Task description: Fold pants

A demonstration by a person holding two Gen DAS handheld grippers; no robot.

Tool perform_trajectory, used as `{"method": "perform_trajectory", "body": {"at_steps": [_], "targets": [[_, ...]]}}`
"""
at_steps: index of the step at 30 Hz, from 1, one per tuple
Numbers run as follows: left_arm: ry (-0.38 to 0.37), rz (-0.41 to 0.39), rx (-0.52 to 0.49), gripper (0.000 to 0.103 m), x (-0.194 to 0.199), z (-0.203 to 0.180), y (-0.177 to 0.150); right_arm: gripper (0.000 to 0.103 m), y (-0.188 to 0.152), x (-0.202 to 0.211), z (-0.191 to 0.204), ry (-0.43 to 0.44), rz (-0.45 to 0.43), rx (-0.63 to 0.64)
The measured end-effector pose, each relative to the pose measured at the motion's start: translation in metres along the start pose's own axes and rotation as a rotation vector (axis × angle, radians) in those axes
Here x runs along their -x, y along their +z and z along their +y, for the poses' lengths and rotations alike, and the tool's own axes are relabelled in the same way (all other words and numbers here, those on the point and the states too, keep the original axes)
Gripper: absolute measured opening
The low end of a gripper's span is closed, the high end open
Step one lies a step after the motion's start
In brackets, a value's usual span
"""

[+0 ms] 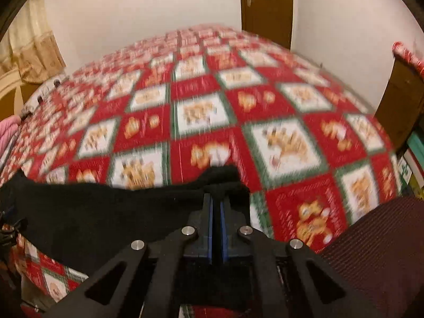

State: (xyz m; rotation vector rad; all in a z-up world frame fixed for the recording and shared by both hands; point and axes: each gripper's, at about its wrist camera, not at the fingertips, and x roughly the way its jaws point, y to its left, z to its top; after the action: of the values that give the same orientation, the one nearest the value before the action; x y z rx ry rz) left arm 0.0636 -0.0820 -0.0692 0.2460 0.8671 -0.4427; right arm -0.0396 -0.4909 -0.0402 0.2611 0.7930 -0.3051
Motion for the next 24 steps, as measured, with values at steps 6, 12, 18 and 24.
{"method": "perform_trajectory", "body": {"at_steps": [6,12,18,24], "targets": [[0.007,0.003,0.010,0.103,-0.001,0.000,0.001,0.005,0.019,-0.013,0.002,-0.020,-0.016,0.048],[0.007,0.007,0.007,0.103,-0.001,0.000,0.000,0.031,0.021,-0.037,-0.025,0.104,0.099,-0.068],[0.006,0.004,0.010,0.103,-0.002,0.002,0.000,0.072,0.013,-0.028,-0.046,0.165,0.047,-0.160],[0.008,0.005,0.010,0.103,-0.002,0.002,0.000,0.033,0.004,-0.050,0.007,0.116,0.151,0.015]]}}
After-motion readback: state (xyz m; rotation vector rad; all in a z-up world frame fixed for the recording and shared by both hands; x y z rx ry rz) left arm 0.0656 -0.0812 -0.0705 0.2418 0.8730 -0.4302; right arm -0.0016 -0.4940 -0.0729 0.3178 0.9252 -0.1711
